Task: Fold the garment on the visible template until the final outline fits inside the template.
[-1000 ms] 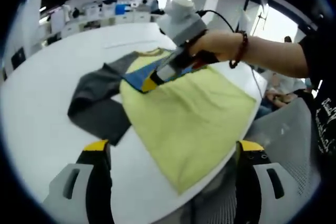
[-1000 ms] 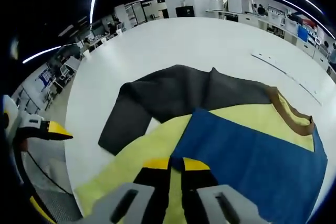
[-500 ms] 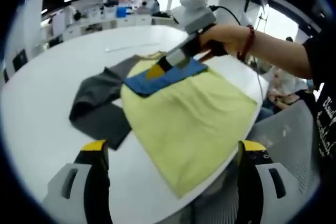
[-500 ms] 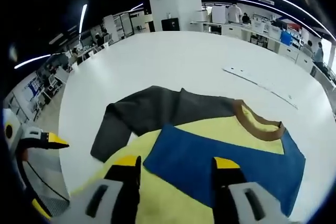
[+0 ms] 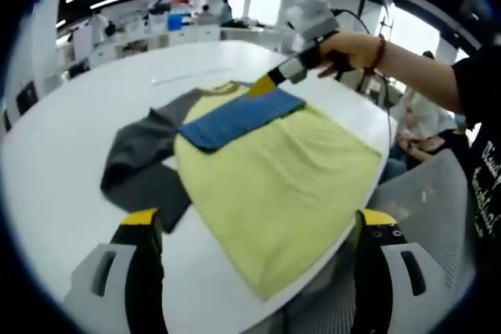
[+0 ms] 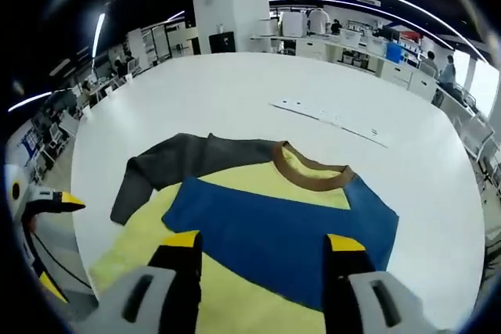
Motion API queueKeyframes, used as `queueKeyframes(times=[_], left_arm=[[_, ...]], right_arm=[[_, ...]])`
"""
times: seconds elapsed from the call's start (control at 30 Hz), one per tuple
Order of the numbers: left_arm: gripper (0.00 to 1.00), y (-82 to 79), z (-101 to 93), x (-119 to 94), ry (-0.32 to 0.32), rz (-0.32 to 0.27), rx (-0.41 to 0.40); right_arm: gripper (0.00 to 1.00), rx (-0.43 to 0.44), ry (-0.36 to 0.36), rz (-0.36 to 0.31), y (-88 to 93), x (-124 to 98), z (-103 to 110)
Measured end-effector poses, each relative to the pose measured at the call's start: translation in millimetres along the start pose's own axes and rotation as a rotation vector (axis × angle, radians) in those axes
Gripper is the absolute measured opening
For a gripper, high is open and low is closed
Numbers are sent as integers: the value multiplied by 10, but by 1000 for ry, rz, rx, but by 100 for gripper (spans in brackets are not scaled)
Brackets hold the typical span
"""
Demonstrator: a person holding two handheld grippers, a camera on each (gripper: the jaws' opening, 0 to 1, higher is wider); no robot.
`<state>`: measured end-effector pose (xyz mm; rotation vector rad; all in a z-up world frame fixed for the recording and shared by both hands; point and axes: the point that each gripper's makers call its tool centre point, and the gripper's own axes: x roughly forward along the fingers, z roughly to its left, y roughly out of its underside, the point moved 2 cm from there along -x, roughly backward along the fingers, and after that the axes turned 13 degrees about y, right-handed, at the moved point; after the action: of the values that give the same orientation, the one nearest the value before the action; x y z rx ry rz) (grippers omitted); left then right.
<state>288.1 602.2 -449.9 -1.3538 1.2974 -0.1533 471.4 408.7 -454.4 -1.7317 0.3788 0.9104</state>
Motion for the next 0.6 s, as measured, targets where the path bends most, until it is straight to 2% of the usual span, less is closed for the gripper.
queueKeyframes(times=[0.27, 0.6], left_arm=[[99, -13, -33, 21, 8, 7, 10], [99, -2, -41, 16, 10, 22, 18]], right_arm=[[60, 36, 74, 27, 252, -70, -470], [57, 112, 107, 78, 532, -77, -795]])
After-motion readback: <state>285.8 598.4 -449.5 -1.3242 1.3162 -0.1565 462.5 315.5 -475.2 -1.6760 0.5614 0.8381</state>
